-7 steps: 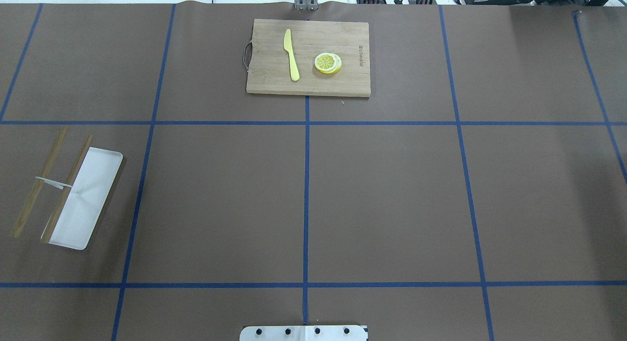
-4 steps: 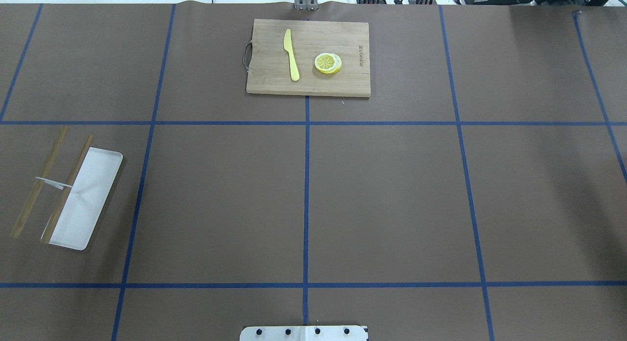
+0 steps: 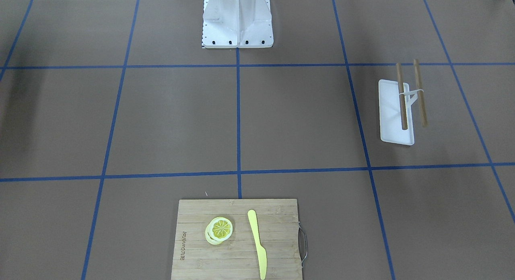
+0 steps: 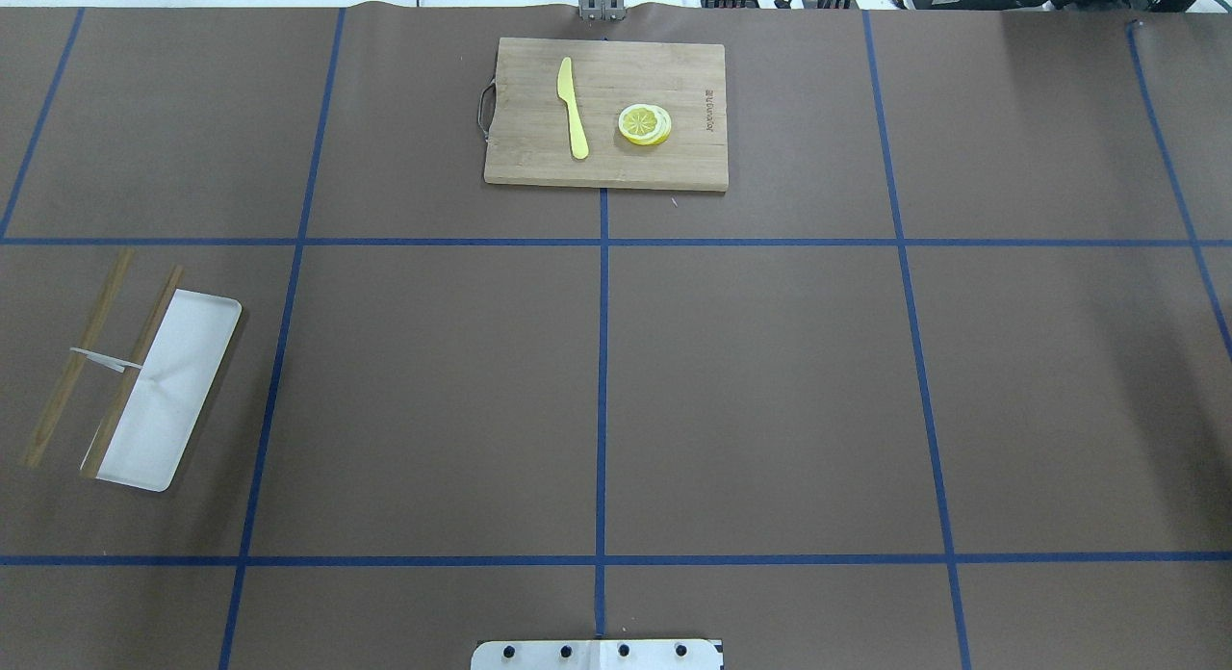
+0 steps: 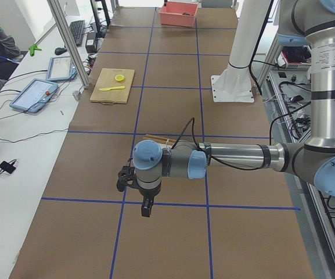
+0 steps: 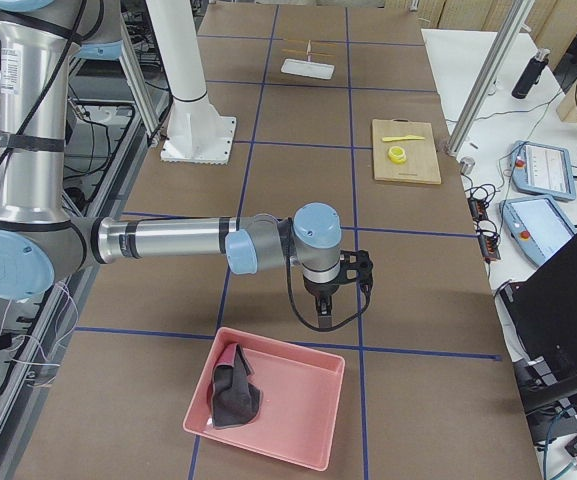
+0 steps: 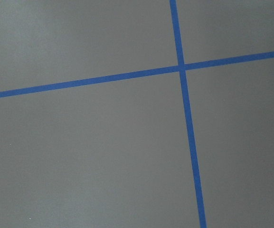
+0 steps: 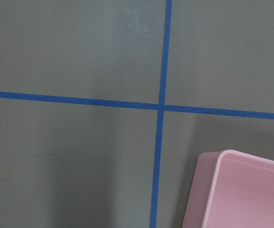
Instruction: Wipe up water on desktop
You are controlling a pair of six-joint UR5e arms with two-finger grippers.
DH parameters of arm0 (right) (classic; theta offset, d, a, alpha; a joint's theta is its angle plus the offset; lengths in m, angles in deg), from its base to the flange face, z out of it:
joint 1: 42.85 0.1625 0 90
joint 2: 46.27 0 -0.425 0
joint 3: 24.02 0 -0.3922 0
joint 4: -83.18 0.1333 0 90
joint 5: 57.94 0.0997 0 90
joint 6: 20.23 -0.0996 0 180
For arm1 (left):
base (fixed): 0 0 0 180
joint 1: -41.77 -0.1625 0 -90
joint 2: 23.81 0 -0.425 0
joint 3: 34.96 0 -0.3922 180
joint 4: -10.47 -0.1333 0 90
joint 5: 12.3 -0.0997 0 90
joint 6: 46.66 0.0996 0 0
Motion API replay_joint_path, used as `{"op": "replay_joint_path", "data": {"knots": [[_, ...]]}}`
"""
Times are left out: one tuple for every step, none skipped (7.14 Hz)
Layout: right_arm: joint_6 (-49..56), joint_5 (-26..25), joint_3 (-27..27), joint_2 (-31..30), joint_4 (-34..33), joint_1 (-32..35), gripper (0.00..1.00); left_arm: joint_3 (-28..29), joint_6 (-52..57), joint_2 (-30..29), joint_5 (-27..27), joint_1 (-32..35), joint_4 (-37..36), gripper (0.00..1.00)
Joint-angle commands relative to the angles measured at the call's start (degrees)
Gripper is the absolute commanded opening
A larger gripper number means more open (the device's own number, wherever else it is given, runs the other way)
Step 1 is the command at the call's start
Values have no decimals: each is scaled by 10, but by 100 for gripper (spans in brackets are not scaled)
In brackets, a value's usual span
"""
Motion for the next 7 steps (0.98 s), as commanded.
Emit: {"op": "replay_joint_path", "data": {"knots": [[1, -22, 10, -10, 6, 1, 100, 1, -1, 0, 0, 0, 0, 99], [0, -20, 22, -13, 0, 1, 100, 1, -1, 0, 0, -1, 0, 99], [34, -23, 24, -33, 40, 1, 100, 3, 0, 0, 0, -1, 0, 99], [43, -23, 21, -39, 63, 1, 100, 3, 0, 0, 0, -1, 0, 99], [44, -23, 23, -39, 63, 1, 100, 3, 0, 0, 0, -1, 0, 99], [43, -23, 23, -38, 61, 1, 100, 3, 0, 0, 0, -1, 0, 99], [43, -21, 23, -38, 62, 1, 100, 3, 0, 0, 0, -1, 0, 99]]}}
